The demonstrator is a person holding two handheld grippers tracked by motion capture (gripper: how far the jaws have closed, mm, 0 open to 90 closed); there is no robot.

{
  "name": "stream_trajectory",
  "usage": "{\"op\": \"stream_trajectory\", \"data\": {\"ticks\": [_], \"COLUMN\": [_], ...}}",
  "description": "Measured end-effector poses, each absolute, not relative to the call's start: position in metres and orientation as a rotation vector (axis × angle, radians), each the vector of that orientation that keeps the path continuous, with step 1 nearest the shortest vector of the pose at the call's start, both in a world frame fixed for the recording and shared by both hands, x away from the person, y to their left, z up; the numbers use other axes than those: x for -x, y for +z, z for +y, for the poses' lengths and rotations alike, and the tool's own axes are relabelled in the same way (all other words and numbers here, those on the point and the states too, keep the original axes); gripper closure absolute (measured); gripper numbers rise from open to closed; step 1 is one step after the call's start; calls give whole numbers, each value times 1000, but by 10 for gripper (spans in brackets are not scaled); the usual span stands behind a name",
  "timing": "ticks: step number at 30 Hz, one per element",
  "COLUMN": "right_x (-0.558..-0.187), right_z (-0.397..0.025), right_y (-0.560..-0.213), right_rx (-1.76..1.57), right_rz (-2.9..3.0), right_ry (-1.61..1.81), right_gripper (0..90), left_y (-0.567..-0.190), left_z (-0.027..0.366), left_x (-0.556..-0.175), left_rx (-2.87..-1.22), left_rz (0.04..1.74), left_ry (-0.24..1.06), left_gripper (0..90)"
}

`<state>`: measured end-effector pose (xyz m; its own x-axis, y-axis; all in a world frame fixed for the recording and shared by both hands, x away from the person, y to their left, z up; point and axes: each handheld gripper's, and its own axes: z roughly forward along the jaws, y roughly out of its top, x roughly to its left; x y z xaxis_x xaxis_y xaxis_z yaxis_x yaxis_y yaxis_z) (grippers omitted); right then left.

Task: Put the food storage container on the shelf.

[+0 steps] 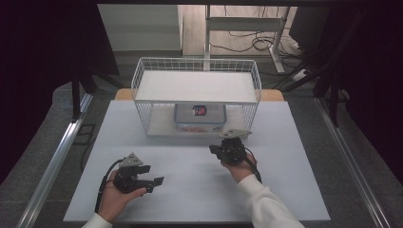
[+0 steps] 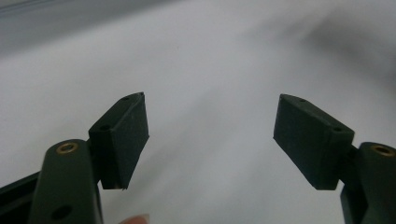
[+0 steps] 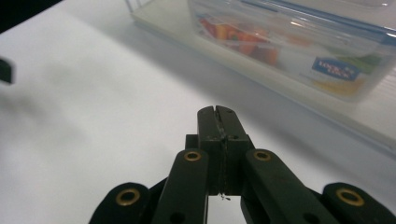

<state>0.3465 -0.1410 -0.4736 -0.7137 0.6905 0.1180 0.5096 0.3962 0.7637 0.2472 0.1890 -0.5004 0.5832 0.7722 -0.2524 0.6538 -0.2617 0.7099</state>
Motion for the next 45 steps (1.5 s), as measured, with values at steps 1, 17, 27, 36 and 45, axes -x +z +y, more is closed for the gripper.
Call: {"op": "stream_trajectory", "data": {"ticks": [1,17,27,36,45], "right_x": [-340,-280,-268,-275,-281], "right_z": [-148,-235,-270,-272,-273], "right_y": [-471,-468,-481,-486,-487], "right_rx": [-1058,-1095,-1145,-1153,-1165], "right_rz": [2441,2446,2402,2410,2398], "right_ry": [1231,1198,1115,1086,1098], "right_gripper": [886,862,332,320,239], "left_y": [-500,-498,-499,-500,-500], "left_z": [188,181,179,180,183], "left_x": [-248,-252,-256,-257,-257], "left_rx": [-1991,-2027,-2016,-2028,-2033], "left_rz": [1137,1099,1122,1123,1126], "left_ry": [186,199,208,215,226], "left_gripper": [266,264,238,232,229]}}
